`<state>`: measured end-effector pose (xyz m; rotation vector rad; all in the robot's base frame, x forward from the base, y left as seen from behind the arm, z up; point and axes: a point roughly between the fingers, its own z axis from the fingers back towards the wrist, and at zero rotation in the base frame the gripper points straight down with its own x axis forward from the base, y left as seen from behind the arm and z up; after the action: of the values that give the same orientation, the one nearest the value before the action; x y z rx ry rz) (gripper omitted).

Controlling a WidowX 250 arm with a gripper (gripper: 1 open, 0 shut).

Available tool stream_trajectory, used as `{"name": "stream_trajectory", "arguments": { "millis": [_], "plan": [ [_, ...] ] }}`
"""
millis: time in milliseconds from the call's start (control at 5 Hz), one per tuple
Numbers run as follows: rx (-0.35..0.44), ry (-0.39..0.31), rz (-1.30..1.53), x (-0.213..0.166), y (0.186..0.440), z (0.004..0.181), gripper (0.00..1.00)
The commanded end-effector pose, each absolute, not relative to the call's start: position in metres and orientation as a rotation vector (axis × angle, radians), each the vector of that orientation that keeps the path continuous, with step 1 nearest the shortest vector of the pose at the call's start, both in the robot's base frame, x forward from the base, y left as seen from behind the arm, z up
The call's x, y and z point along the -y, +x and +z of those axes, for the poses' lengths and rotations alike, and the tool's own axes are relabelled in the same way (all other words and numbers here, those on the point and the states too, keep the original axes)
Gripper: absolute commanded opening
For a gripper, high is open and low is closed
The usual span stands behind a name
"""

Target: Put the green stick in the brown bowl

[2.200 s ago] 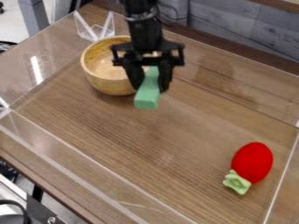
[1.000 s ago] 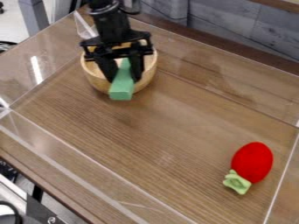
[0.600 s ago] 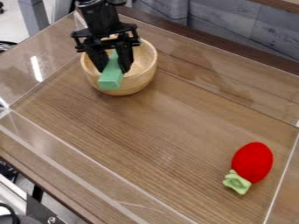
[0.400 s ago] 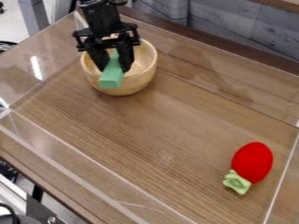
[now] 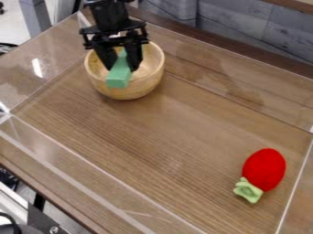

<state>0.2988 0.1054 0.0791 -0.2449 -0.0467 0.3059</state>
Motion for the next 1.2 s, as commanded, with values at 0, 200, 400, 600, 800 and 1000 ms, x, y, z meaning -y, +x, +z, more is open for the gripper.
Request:
{"name": "stream_trajectory", "arguments": {
  "millis": [0,200,400,600,800,1000],
  "plan": [
    [0.093,-0.227,0.255,-0.105,0.313,0.095,0.00],
    [0.093,-0.227,0.260,-0.100,0.312,0.096,0.00],
    [0.094,-0.226,0.264,-0.094,0.310,0.096,0.00],
    [0.100,-0.224,0.303,-0.102,0.308,0.094,0.00],
    [0.092,-0.213,0.288,-0.109,0.300,0.086,1.00],
    [0.109,-0.206,0.259,-0.109,0.293,0.090,1.00]
  ]
}}
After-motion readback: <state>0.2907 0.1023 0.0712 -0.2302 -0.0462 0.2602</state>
